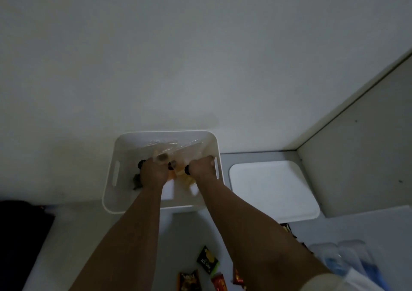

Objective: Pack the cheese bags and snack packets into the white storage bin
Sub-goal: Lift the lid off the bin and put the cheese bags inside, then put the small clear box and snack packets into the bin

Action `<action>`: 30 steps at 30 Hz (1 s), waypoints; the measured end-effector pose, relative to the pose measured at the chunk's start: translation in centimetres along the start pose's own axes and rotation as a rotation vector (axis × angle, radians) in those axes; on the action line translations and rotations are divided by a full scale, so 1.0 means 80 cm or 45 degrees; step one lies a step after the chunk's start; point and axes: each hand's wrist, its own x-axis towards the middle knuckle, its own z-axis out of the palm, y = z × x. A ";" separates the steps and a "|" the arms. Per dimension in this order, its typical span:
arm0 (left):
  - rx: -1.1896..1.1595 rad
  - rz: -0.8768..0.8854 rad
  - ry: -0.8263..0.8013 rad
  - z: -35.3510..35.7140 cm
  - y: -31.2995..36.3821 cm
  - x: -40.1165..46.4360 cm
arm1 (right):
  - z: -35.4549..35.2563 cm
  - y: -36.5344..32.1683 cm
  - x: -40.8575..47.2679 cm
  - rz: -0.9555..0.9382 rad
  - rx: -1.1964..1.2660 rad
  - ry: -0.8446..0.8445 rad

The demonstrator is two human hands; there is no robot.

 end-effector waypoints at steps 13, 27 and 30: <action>0.188 0.234 0.056 -0.012 0.055 -0.106 | -0.122 0.041 -0.096 -0.665 0.031 0.088; 0.309 0.633 -0.219 0.215 0.122 -0.344 | -0.415 0.278 -0.095 -0.430 -0.079 0.546; 0.421 0.607 -0.438 0.286 0.105 -0.393 | -0.485 0.344 -0.089 -0.330 -0.209 0.542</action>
